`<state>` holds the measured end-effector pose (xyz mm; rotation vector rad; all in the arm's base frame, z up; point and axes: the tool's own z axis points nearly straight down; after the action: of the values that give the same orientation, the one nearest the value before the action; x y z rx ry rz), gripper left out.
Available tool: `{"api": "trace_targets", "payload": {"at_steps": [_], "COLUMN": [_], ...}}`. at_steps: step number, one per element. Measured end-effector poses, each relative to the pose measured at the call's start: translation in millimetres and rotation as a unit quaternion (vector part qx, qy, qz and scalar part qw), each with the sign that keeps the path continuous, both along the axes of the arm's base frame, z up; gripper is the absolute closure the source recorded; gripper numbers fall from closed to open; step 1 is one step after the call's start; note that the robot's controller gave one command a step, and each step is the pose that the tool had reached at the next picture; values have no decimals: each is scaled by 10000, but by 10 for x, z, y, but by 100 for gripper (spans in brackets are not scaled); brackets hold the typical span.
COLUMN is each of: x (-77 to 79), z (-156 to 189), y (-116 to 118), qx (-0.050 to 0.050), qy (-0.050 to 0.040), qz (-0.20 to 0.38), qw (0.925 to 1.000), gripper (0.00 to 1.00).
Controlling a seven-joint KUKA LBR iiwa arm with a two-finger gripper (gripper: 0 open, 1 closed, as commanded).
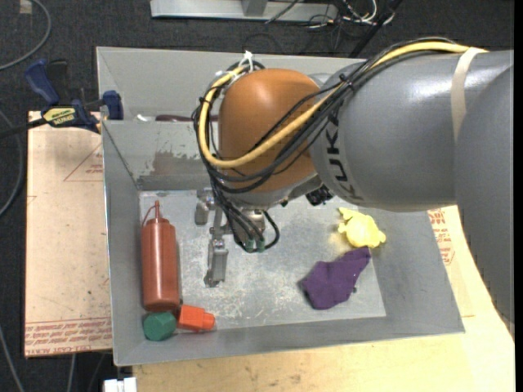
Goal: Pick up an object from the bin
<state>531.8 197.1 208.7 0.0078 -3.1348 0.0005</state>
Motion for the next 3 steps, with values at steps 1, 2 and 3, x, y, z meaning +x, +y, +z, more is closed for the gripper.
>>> {"api": "trace_targets", "payload": {"at_steps": [1,2,3], "x": [17,18,18], "z": [48,47,47], "y": [-15,-16,-16], "qx": [8,8,8], "qy": [-37,-37,-36], "qz": [-27,-28,-29], "qw": [10000,10000,10000], "gripper": [100,0,0]}}
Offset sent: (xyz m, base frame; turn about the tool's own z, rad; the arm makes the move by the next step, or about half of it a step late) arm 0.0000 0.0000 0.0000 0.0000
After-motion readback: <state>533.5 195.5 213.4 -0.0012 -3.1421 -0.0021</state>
